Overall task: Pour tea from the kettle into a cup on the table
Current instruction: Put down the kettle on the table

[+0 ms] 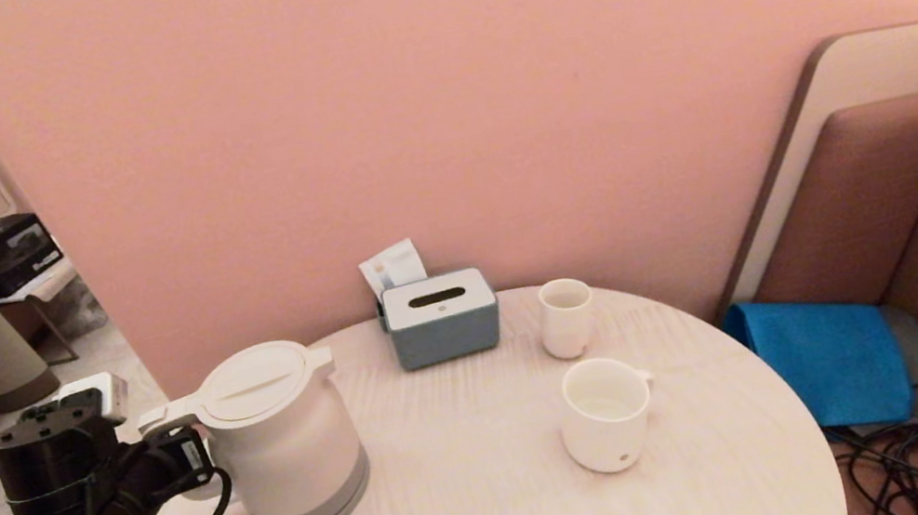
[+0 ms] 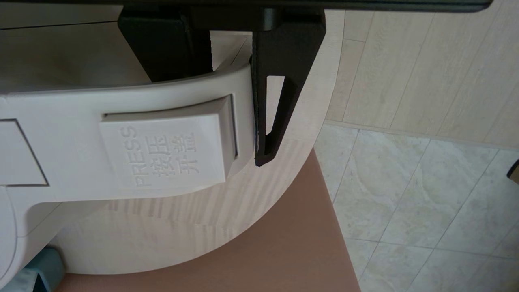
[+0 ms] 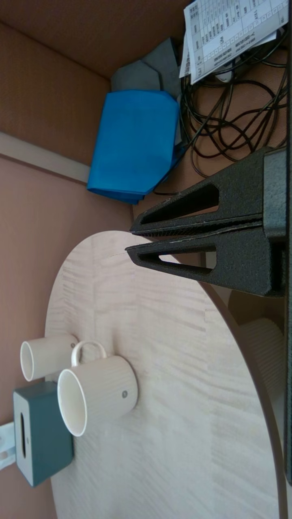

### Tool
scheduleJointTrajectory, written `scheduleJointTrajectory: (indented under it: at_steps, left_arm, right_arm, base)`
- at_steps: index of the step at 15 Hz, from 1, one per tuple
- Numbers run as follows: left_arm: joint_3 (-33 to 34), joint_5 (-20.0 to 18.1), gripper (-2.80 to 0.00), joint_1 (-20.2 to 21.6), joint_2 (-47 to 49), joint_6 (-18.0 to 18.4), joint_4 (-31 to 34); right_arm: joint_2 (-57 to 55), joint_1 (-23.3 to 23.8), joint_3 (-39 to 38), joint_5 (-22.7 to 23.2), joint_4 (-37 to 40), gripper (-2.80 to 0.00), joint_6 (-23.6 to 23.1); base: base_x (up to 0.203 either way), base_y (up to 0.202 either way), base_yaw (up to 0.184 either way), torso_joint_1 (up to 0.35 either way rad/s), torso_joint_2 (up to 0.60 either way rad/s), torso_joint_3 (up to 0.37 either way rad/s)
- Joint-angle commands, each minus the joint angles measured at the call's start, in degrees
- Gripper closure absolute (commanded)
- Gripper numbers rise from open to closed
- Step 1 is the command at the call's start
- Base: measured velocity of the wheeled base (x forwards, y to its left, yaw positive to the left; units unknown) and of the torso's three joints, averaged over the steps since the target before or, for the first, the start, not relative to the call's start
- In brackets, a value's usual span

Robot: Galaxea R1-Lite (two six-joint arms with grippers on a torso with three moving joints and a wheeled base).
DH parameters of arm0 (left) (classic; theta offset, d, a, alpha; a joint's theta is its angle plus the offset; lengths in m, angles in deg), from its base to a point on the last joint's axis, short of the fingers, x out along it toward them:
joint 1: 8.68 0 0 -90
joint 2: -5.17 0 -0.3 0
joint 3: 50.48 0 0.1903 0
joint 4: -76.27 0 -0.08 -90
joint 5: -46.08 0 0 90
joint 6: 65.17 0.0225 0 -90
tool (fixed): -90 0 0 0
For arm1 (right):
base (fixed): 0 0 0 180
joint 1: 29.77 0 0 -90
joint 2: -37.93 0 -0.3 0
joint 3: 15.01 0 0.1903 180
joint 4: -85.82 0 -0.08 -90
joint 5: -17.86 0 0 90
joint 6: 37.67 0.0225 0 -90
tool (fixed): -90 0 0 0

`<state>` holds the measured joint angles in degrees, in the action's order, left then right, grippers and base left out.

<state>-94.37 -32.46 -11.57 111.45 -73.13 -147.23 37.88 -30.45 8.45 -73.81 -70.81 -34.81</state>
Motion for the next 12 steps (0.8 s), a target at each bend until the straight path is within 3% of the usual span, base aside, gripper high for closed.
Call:
scheduleJointTrajectory:
  at_steps: [1,12]
  left_arm:
    - [0.05,0.05,0.0,-0.01,0.42,-0.03,-0.11]
    - [-0.13,-0.03,0.0,-0.01,0.33,-0.03,-0.11]
  right_arm:
    - [-0.04,-0.02,-0.01,0.0,0.0,0.0,0.04]
    - [-0.04,-0.02,-0.01,0.0,0.0,0.0,0.04]
  base:
    - [0.0,0.0,0.0,0.0,0.0,0.0]
    - [0.0,0.0,0.0,0.0,0.0,0.0]
